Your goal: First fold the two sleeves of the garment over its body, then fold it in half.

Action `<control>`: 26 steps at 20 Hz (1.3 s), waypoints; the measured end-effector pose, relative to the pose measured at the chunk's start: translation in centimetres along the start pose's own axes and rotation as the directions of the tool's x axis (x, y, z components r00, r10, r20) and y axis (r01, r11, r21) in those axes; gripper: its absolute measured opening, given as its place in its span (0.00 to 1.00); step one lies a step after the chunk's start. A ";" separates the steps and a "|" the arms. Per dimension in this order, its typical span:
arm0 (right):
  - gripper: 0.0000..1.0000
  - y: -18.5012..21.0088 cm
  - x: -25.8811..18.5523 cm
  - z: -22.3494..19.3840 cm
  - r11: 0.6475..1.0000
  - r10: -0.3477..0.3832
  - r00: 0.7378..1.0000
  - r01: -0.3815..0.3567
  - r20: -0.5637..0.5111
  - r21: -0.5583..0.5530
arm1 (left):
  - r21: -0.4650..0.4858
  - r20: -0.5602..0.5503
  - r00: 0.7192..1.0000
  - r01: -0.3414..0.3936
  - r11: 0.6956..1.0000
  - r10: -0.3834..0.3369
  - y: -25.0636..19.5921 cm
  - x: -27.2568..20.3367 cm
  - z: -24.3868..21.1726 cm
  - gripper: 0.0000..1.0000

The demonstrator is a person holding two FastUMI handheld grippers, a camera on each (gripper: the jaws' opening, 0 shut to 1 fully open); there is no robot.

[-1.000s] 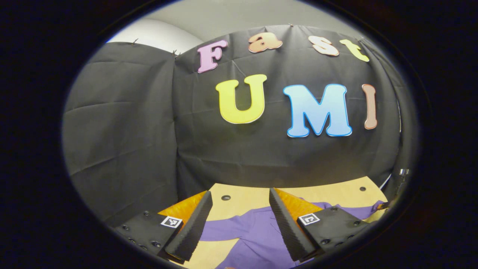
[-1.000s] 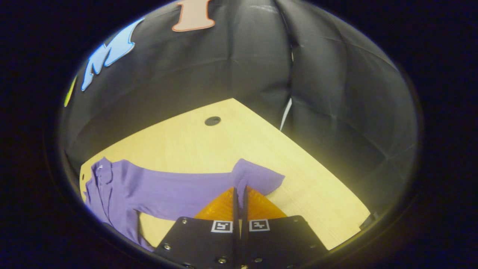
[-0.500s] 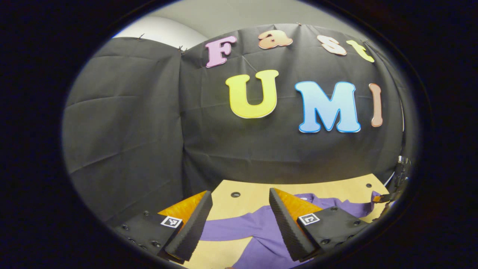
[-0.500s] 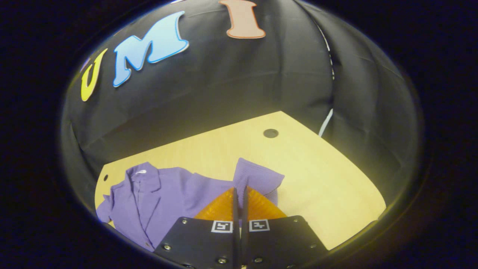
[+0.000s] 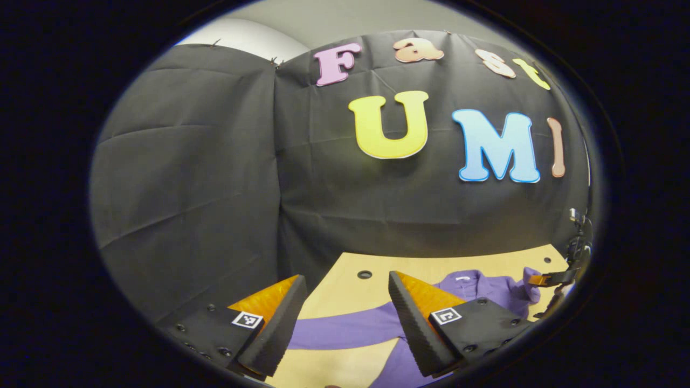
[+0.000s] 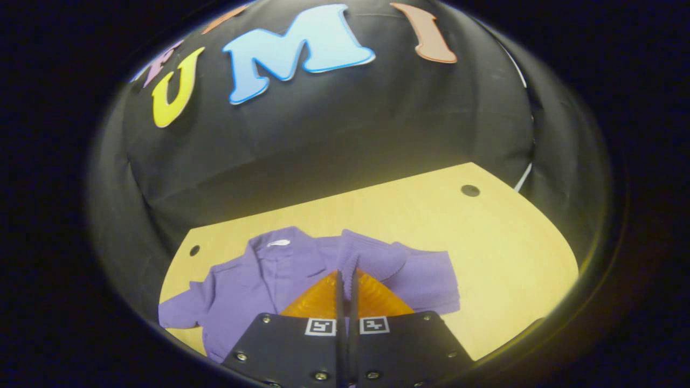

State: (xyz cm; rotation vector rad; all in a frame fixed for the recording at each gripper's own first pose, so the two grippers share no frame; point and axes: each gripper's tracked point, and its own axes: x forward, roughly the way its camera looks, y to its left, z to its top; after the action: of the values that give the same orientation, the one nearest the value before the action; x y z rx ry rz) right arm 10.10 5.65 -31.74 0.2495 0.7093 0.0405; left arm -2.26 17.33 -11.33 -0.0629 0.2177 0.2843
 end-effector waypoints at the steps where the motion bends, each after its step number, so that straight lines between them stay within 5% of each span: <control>1: 0.02 1.7 0.0 -0.5 1.000 0.019 1.000 -0.019 -0.007 -0.011 | 0.001 -0.007 1.000 -0.003 1.000 0.003 1.1 0.5 -0.6 1.00; 14: 0.01 20.5 2.0 -8.5 0.971 0.194 0.967 -0.213 -0.163 -0.108 | -0.085 -0.144 0.989 -0.055 0.995 0.042 12.2 6.0 -12.3 1.00; 26: 0.02 24.4 4.8 -15.8 0.951 0.125 0.940 -0.204 -0.319 -0.230 | -0.116 -0.322 0.945 -0.102 0.988 0.060 16.2 12.9 -26.0 0.98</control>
State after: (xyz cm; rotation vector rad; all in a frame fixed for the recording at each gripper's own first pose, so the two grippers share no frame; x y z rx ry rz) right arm 4.68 33.19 -40.47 0.0488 0.9758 0.3381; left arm -0.09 33.93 -40.06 -0.2319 0.5230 0.3708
